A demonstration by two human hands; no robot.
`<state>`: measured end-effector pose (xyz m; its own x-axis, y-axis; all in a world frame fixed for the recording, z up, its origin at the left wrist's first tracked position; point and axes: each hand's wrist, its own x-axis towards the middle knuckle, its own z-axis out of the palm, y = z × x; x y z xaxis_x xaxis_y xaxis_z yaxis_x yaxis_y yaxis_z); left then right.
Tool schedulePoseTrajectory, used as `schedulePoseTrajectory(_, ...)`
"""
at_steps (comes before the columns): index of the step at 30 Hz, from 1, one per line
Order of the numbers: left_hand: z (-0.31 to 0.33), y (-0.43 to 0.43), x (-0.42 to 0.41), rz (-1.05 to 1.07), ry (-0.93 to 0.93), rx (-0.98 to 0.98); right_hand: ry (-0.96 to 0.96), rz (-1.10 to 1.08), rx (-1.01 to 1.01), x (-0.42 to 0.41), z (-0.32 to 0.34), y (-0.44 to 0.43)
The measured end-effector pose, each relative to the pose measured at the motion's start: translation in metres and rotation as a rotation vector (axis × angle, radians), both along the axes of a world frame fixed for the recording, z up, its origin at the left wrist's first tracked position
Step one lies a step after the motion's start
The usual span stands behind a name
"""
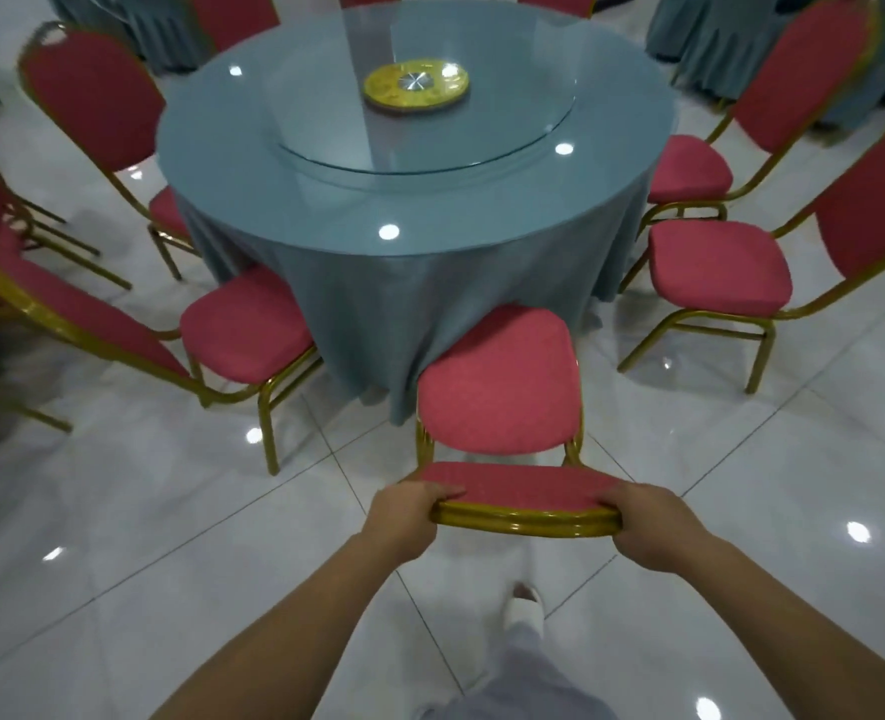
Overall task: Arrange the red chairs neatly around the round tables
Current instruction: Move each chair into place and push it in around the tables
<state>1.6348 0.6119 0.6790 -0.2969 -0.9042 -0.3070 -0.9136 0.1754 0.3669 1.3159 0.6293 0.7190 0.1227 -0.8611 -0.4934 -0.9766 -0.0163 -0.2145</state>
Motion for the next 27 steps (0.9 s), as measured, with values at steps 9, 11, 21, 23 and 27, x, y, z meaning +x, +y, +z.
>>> schedulePoseTrajectory(9,0.025,0.113,0.058,-0.070,-0.040,0.084,-0.009,0.012,0.111,0.048,0.027,0.091)
schedulePoseTrajectory(11,0.025,0.130,0.066,-0.107,-0.040,0.131,-0.032,-0.009,0.109,0.054,0.027,0.108)
schedulePoseTrajectory(21,0.006,0.153,0.086,0.065,0.175,0.063,-0.174,-0.313,-0.258,0.060,0.000,0.138)
schedulePoseTrajectory(23,0.000,0.146,0.093,0.082,0.176,0.051,-0.146,-0.247,-0.233,0.063,0.000,0.131)
schedulePoseTrajectory(27,-0.006,0.113,0.113,0.161,0.167,0.080,-0.146,-0.186,-0.198,0.077,-0.007,0.106)
